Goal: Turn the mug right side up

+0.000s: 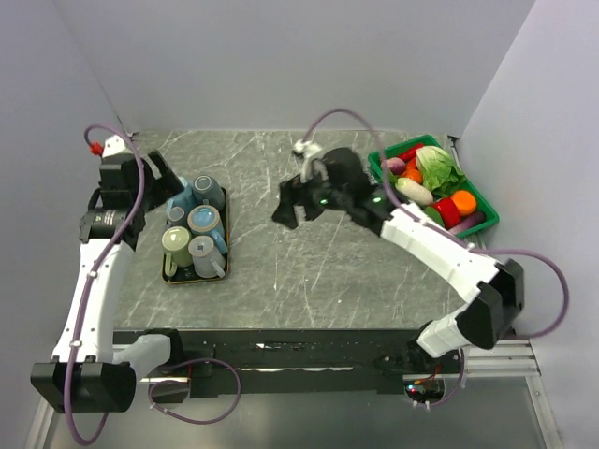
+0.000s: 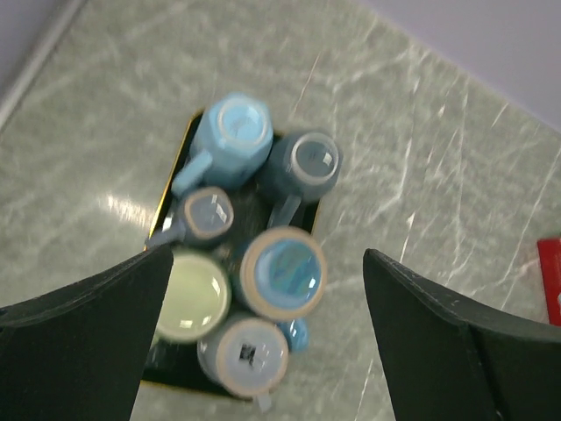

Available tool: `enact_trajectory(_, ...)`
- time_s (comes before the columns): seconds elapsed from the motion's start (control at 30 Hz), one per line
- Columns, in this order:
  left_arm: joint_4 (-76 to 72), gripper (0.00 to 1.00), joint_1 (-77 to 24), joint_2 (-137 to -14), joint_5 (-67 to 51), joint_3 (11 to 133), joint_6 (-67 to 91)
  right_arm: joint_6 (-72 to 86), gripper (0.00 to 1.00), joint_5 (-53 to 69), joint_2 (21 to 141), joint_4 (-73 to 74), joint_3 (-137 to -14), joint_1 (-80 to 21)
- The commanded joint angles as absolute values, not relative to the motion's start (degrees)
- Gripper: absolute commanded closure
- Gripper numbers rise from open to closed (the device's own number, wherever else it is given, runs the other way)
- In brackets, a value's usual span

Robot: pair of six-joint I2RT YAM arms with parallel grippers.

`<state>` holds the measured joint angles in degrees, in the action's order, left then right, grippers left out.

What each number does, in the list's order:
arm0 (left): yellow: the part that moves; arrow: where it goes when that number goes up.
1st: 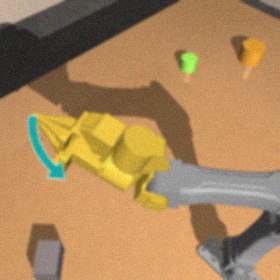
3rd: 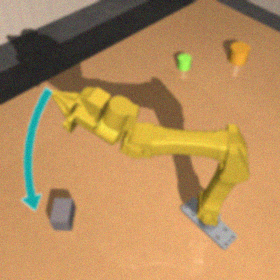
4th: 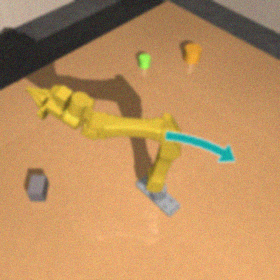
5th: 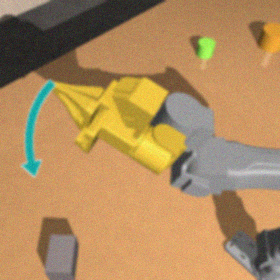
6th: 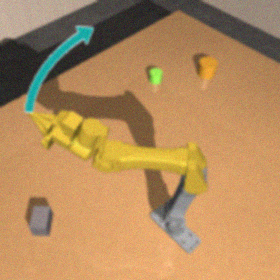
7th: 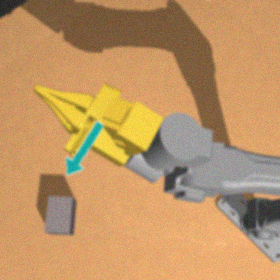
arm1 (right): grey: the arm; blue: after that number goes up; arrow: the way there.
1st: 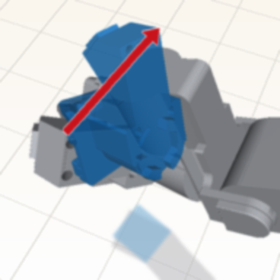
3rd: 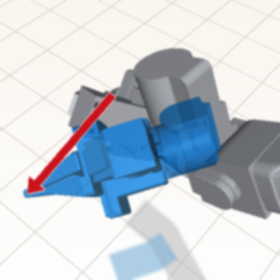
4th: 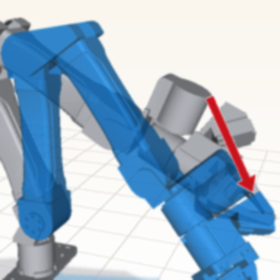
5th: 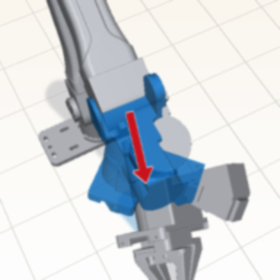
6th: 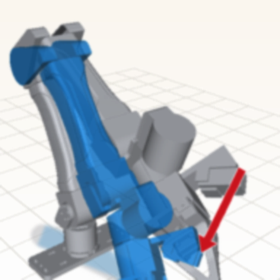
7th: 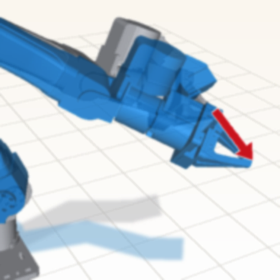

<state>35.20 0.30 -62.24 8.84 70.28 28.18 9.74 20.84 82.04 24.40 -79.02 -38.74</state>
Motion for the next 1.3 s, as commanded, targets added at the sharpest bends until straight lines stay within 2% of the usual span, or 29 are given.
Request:
enact_trajectory(0.0, 40.69, 0.04, 0.35, -57.85, 2.91, 64.00, 34.79, 12.56, 0.09, 12.23, 86.04, 18.54, -80.06, -44.47)
enact_trajectory(0.1, 41.92, 0.04, 0.35, -55.64, -0.96, 58.46, 37.95, 17.39, 0.10, 5.12, 87.54, 20.74, -80.51, -45.35)
enact_trajectory(0.27, 44.04, 0.04, -7.71, -51.78, -0.18, 51.26, 44.90, 25.57, 0.09, -9.11, 86.31, 27.85, -79.98, -45.26)
enact_trajectory(0.37, 40.71, 0.04, -14.55, -45.20, 3.94, 45.47, 56.64, 28.29, 0.08, -13.61, 86.48, 34.44, -80.68, -44.83)
enact_trajectory(0.5, 43.05, 0.01, -21.00, -44.82, 11.06, 42.10, 66.41, 30.67, 0.07, -18.27, 86.75, 40.51, -81.12, -43.86)
enact_trajectory(0.73, 46.50, 0.19, -26.45, -54.65, 19.86, 46.31, 71.98, 30.33, 0.06, -13.37, 82.62, 41.31, -77.44, -37.71)
enact_trajectory(0.93, 48.08, 0.32, -30.76, -64.24, 26.27, 50.44, 74.97, 30.59, 0.06, -9.06, 77.00, 38.59, -69.18, -30.68)
enact_trajectory(1.27, 52.47, 0.43, -38.22, -71.18, 32.69, 52.03, 84.18, 28.39, 0.07, -8.88, 73.48, 38.93, -65.83, -29.00)
